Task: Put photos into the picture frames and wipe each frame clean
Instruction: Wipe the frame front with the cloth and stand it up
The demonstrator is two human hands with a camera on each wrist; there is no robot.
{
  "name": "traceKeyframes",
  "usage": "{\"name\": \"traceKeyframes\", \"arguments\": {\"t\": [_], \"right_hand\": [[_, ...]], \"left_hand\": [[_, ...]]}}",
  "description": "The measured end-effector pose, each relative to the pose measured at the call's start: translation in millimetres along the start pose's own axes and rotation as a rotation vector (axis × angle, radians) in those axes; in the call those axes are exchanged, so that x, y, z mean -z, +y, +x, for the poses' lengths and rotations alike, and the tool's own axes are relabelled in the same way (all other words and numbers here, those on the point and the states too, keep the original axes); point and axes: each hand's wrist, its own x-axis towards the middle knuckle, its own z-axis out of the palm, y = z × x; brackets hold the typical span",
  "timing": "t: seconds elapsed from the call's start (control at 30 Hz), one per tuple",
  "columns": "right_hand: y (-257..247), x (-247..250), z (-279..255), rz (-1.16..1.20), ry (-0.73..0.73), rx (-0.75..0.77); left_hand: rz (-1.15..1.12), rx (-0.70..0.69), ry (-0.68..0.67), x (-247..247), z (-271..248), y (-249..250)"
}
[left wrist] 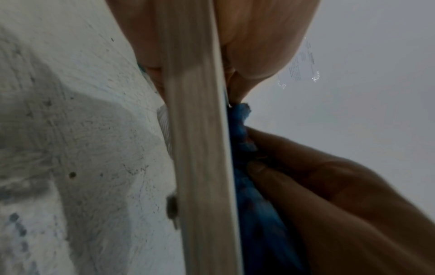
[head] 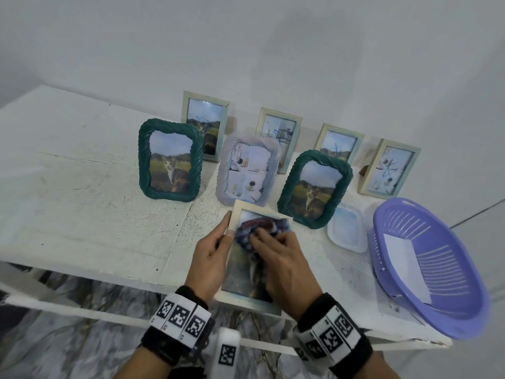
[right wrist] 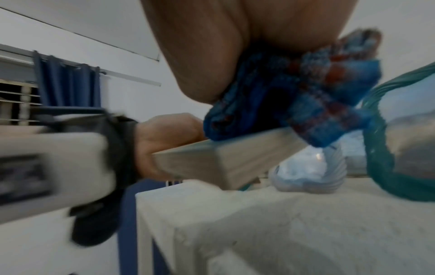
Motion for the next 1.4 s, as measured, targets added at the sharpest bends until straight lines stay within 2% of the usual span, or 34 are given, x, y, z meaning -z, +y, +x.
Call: {"name": "traceKeyframes", "arguments": {"t": [0.1,0.17,0.33,0.4,0.53,0.67,0.73,0.83,0.93,1.07,1.13,1.2,1.27,1.4], "right_hand": [[-13,-2,-22,0.061,-0.151,0.146],[-6,2,-24,0.034,-0.223,0.166],[11,9,0,-0.103,-0.079,-0.031],[0,4,-4,-0.100,-0.095,0.027],[-3,7,-19,-0.006,-0.265,0.151],[15,10,3,-0.099,-0.163,0.029],[5,5,4,-0.109,-0.134,0.033],[-11,-5,-16,-0.024,-0.226,0.115],[0,-1,-20,-0.022,-0.304,0.110],[14,4,-2,-0.144,-0.173,-0.087],[3,0,-6,-0.121,-0.154,-0.044],[-10,-2,-20,-0.064,-0.201,0.043],[-8,3,-24,-0.024,-0.232,0.063],[20,5,-5,-0.111,-0.112,-0.108]], "left_hand": [[-0.028,0.023,0.027,1,3,-1],[0.003,0.025,0.025,0,1,-2],[0.029,0.019,0.009,-9,3,3],[0.029,0.025,0.019,-7,8,3],[0.076,0.040,0.023,-2,7,1],[0.057,0.036,0.024,-4,6,-1],[0.054,0.040,0.032,-1,9,0],[0.074,0.060,0.065,6,11,-2],[0.101,0.068,0.077,8,8,-5],[0.072,0.052,0.062,4,11,0],[0.057,0.044,0.074,5,14,2],[0.063,0.044,0.094,8,16,2],[0.089,0.045,0.086,8,16,0],[0.052,0.045,0.057,3,15,1]]}}
